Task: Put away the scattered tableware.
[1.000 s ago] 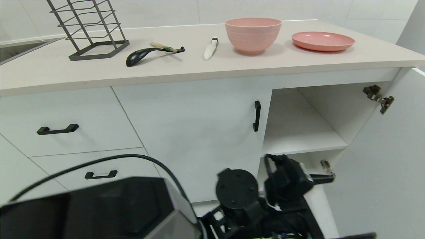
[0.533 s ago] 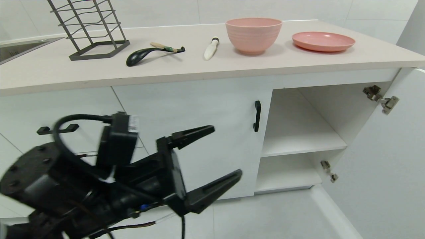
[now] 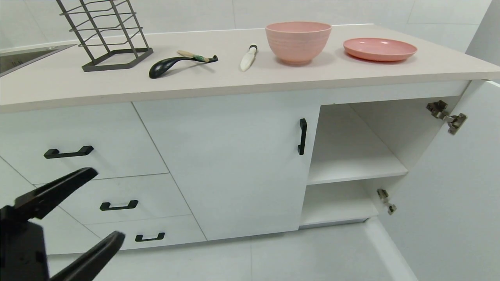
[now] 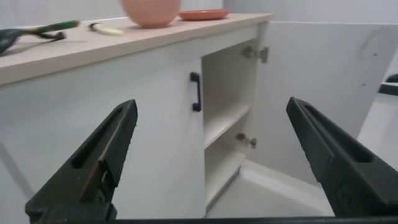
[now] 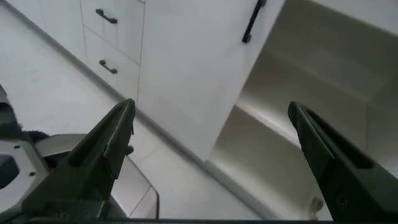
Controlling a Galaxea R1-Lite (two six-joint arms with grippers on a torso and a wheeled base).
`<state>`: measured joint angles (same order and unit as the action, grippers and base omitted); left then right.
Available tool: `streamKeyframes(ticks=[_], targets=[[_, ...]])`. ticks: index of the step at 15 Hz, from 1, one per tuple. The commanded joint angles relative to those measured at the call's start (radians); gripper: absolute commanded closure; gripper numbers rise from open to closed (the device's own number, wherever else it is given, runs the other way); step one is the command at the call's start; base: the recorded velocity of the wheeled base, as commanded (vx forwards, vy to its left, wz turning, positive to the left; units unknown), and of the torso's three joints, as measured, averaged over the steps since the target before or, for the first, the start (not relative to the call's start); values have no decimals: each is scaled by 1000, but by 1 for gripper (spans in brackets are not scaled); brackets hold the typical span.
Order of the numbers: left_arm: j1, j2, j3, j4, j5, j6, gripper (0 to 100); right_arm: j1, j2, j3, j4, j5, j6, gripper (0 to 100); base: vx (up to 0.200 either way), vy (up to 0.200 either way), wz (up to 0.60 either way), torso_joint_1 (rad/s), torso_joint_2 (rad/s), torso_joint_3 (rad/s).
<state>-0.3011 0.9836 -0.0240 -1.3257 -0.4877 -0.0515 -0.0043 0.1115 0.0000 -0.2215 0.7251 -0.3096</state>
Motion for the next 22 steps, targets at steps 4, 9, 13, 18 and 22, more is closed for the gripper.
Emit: streamKeyframes(ticks=[4, 9, 13, 18, 22], targets=[[154, -836, 10, 890, 55, 4, 0, 4, -111, -2, 194, -524, 145, 0, 0, 0, 0, 0, 0, 0], [160, -889, 21, 1197, 297, 96, 0, 4, -111, 0, 202, -633, 172, 0, 0, 0, 0, 0, 0, 0], [307, -984, 24, 1321, 480, 148, 0, 4, -111, 0, 217, -684, 283, 0, 0, 0, 0, 0, 0, 0], [306, -984, 24, 1324, 480, 104, 0, 4, -111, 0, 217, -684, 285, 0, 0, 0, 0, 0, 0, 0], [306, -984, 24, 1326, 486, 36, 0, 4, -111, 0, 217, -688, 285, 0, 0, 0, -450, 1, 1, 3]])
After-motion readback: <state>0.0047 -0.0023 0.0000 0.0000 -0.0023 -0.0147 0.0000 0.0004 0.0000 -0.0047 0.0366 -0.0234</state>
